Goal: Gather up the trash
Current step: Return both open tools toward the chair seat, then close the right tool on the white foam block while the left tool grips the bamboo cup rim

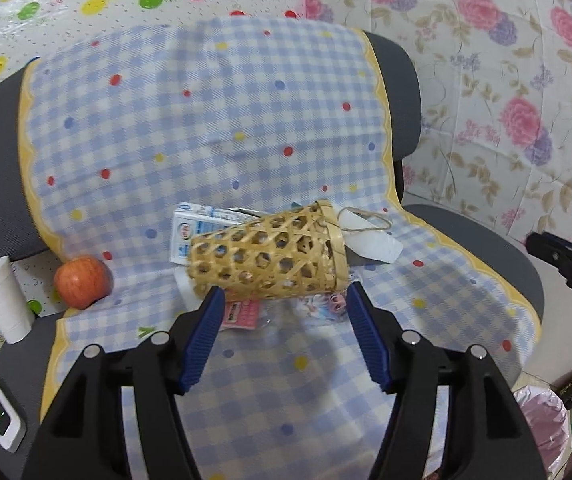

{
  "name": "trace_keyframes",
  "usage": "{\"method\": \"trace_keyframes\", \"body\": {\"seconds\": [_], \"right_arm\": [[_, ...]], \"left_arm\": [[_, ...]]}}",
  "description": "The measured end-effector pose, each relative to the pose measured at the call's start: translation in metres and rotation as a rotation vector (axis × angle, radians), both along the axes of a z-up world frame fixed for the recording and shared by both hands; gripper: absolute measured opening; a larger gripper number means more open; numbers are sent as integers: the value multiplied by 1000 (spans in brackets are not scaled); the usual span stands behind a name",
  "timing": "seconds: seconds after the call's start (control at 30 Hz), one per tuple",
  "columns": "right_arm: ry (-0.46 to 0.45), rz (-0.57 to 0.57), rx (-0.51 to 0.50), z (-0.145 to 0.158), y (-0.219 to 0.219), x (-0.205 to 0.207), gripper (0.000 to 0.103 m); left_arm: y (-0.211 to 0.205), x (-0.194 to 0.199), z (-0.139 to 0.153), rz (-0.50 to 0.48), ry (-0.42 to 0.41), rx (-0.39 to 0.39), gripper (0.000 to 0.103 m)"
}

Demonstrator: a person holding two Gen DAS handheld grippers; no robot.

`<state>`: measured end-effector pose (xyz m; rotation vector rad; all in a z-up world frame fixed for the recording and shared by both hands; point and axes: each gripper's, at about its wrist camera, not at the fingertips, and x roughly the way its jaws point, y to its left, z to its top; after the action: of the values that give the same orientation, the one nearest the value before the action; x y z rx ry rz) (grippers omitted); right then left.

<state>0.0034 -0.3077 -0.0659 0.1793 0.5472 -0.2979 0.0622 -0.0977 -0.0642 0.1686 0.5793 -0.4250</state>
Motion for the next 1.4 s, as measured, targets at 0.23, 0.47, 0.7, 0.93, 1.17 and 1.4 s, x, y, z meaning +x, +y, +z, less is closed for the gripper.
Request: {"method": "trace_keyframes", "body": {"seconds": [0.23, 0.47, 0.7, 0.93, 1.17, 1.4], "right_arm": [[18, 23, 29, -8, -15, 38, 38], [27, 24, 62, -16, -27, 54, 38], [56, 49, 74, -28, -23, 52, 38], [68, 90, 69, -33, -1, 50, 38], [90, 139, 39, -34, 24, 60, 38], [114, 190, -21, -35, 46, 89, 58]], "left_arm": [[-33, 26, -6, 11, -1, 26, 72], [-59, 59, -14, 108, -13, 118, 72], [-22, 61, -21, 123, 33, 89, 61], [28, 62, -27, 150, 76, 57, 40], [53, 80, -40, 202, 144, 35, 36], [62, 77, -36, 182, 123, -8, 30]]}}
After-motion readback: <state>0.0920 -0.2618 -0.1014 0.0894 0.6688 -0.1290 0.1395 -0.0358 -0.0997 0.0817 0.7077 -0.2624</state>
